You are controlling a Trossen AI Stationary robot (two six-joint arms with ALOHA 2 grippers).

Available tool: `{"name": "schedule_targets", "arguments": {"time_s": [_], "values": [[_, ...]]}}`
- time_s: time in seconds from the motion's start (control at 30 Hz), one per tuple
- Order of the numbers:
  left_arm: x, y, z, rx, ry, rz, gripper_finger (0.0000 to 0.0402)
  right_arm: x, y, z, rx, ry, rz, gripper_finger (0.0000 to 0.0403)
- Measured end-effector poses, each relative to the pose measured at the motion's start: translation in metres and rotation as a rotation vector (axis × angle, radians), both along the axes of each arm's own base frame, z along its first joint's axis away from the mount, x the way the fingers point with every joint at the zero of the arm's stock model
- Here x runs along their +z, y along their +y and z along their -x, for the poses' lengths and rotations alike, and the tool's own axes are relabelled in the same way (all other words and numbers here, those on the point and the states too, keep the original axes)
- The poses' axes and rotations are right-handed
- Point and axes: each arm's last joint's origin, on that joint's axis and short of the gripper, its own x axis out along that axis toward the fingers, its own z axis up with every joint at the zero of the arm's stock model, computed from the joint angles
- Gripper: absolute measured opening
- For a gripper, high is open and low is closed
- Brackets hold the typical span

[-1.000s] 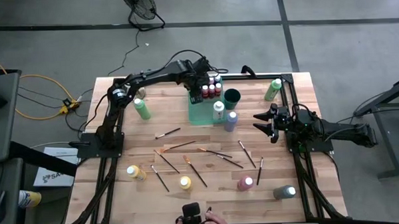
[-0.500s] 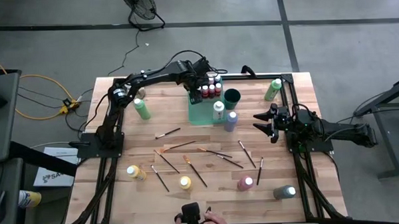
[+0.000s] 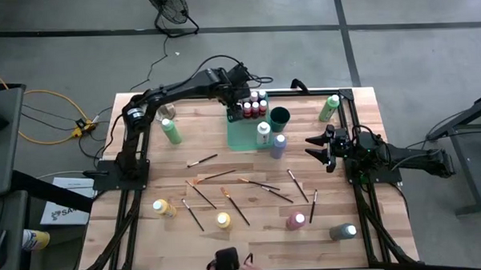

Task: Pick & Place Paint Supplies
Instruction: Put the left light green paint bottle into the green bin

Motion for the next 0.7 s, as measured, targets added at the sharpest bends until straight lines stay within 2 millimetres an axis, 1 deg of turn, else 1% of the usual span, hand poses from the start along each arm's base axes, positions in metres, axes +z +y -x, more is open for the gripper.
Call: {"name": "schedule_targets", "arguments": {"time_s": [0.2,0.33,0.57,0.7], "values": [[0.028,-0.013,0.011,-0.022,-0.049,-0.006,0.0223,0.0,0.0,0.0,0.0,0.0,0.0,0.0223],[0.043,-0.019,0.022,0.002,-0.065,0.008,0.0223,0.0,0.0,0.0,0.0,0.0,0.0,0.0223],[0.061,-0.029,0.043,0.073,-0.051,0.057,0.0223,0.0,0.0,0.0,0.0,0.0,0.0,0.0223],[0.066,-0.033,0.058,0.091,0.021,0.106,0.0223,0.0,0.0,0.0,0.0,0.001,0.0,0.0223]]}}
